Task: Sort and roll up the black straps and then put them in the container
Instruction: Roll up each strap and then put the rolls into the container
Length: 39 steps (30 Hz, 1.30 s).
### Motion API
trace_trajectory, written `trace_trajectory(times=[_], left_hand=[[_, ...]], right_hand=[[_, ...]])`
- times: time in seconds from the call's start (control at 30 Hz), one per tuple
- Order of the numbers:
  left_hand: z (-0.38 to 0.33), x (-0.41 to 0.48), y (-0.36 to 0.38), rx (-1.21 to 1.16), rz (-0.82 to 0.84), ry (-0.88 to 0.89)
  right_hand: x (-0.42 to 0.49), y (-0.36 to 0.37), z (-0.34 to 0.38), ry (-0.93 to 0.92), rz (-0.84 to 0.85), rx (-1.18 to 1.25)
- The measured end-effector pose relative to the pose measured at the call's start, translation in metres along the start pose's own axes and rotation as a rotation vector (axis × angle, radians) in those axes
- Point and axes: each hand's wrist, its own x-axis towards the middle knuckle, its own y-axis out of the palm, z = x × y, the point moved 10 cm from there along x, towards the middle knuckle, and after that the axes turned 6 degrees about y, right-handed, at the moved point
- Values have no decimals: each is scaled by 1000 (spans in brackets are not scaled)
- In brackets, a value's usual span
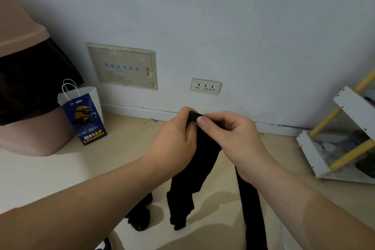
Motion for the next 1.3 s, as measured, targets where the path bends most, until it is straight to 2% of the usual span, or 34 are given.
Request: trace_trajectory(times=[0.23, 0.53, 0.63, 0.77, 0.97, 1.17, 1.3], left_hand=[[4, 1, 5, -45, 59, -43], [16, -6, 20, -413, 195, -307], [20, -6, 18, -372, 244, -334], [19, -2, 8, -292, 244, -274], [6, 2, -2, -296, 193, -145], [5, 2, -7, -323, 147, -143], [2, 2, -11, -345, 111, -135]], right_hand=[[2, -6, 2, -57, -60, -164], [7, -13, -13, 60, -110, -126], [7, -11, -10, 28, -86, -154], [7, -7, -4, -44, -54, -233], [6, -9, -1, 4, -24, -53], [8, -4, -5, 41, 32, -41], [5, -3, 3, -12, 53, -120]])
